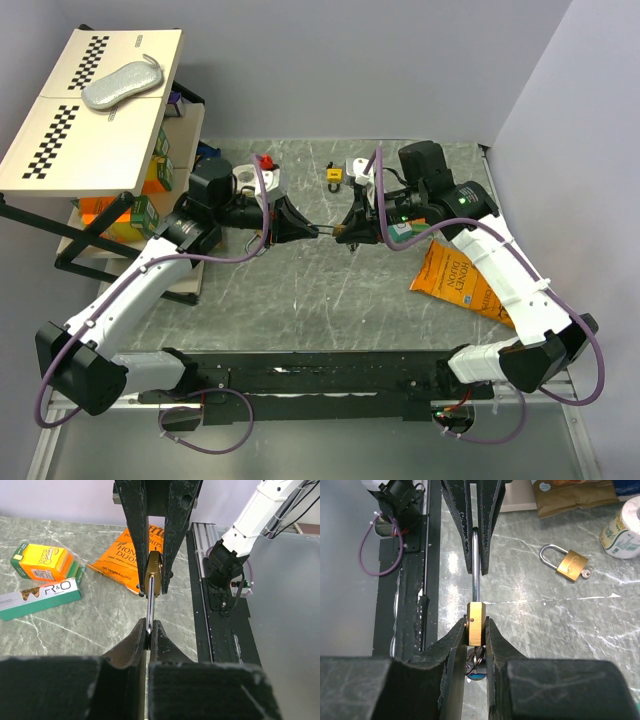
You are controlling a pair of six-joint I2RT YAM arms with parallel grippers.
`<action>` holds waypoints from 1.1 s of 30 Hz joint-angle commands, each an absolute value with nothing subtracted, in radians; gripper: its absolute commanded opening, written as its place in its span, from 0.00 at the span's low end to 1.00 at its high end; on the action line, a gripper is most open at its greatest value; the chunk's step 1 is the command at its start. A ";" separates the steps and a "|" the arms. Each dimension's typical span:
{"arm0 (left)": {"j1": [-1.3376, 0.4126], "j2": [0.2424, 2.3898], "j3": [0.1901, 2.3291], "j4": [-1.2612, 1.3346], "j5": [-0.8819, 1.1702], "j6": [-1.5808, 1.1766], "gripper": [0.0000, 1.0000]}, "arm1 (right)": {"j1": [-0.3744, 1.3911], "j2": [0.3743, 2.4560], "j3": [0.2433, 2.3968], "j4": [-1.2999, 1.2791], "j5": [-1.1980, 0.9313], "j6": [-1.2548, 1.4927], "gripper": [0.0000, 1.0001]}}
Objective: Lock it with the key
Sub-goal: Lock the lock.
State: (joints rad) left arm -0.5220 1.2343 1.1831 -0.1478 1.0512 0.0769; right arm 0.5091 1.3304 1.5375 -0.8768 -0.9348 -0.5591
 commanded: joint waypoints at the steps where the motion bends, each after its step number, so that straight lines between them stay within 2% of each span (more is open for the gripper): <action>1: -0.549 1.239 1.223 -0.106 1.057 0.049 0.01 | 0.520 1.350 1.574 -0.827 -0.982 -0.543 0.00; 18: -0.634 1.308 1.175 0.094 1.046 -0.074 0.01 | 0.615 1.422 1.582 -0.698 -1.058 -0.476 0.00; 25: -0.576 1.309 1.163 0.074 1.069 -0.101 0.01 | 0.585 1.436 1.625 -0.811 -1.036 -0.519 0.00; 29: -0.503 1.290 1.175 -0.039 1.078 -0.037 0.01 | 0.516 1.391 1.580 -0.894 -1.017 -0.544 0.27; 30: -0.491 1.289 1.186 -0.067 1.084 0.016 0.01 | 0.500 1.376 1.569 -0.919 -1.012 -0.564 0.45; 31: -0.476 1.287 1.192 -0.093 1.085 0.044 0.01 | 0.465 1.367 1.565 -0.961 -1.000 -0.575 0.55; 32: -0.472 1.285 1.195 -0.144 1.083 0.066 0.01 | 0.448 1.353 1.560 -0.988 -0.994 -0.595 0.64; 33: -0.469 1.281 1.196 -0.164 1.086 0.110 0.01 | 0.434 1.348 1.560 -1.009 -0.988 -0.604 0.67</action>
